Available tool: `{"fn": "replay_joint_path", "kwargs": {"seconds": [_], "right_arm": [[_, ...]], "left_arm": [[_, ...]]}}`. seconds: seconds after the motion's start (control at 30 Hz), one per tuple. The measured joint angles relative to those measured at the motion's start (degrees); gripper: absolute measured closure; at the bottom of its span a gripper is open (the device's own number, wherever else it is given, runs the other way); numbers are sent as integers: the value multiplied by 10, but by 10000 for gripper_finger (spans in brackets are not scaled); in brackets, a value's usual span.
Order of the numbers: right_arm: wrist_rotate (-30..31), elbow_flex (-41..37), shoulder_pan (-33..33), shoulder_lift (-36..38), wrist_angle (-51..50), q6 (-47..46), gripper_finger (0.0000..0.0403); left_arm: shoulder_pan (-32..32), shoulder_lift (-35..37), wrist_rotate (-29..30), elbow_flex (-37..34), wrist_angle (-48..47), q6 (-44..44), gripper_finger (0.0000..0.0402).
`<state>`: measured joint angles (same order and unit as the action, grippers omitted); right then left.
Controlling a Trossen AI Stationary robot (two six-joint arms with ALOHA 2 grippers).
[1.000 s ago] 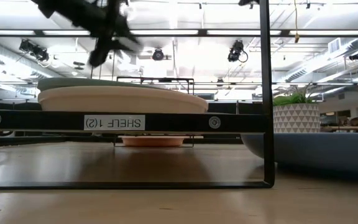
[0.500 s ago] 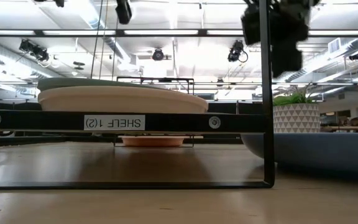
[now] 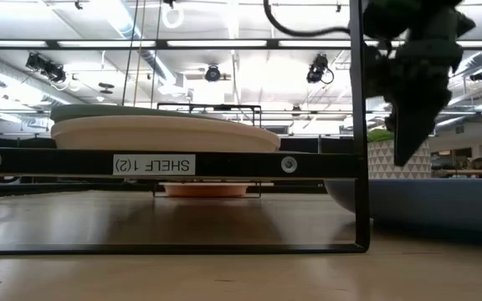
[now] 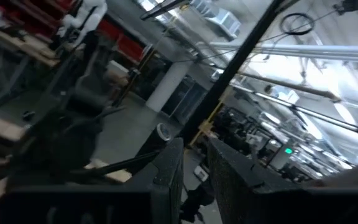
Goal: Place and stack plates onto a shelf
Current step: Stack the blue plate on top of the pink plate on the shelf
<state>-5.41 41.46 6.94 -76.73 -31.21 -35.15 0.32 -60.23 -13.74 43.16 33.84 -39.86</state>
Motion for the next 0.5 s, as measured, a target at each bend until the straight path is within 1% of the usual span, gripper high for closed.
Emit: {"fn": "replay_joint_path", "kwargs": {"seconds": [0.1,0.17,0.23,0.5], "right_arm": [[-22,-29,0,0,32,-6,208],[-37,-43,1,0,46,-7,203],[-37,-51,4,0,52,-7,203],[-22,-91,36,0,109,10,227]], "left_arm": [[-17,0,2,0,28,0,322],[-26,0,4,0,30,1,322],[-31,0,4,0,26,1,322],[-31,0,14,0,3,1,322]]}}
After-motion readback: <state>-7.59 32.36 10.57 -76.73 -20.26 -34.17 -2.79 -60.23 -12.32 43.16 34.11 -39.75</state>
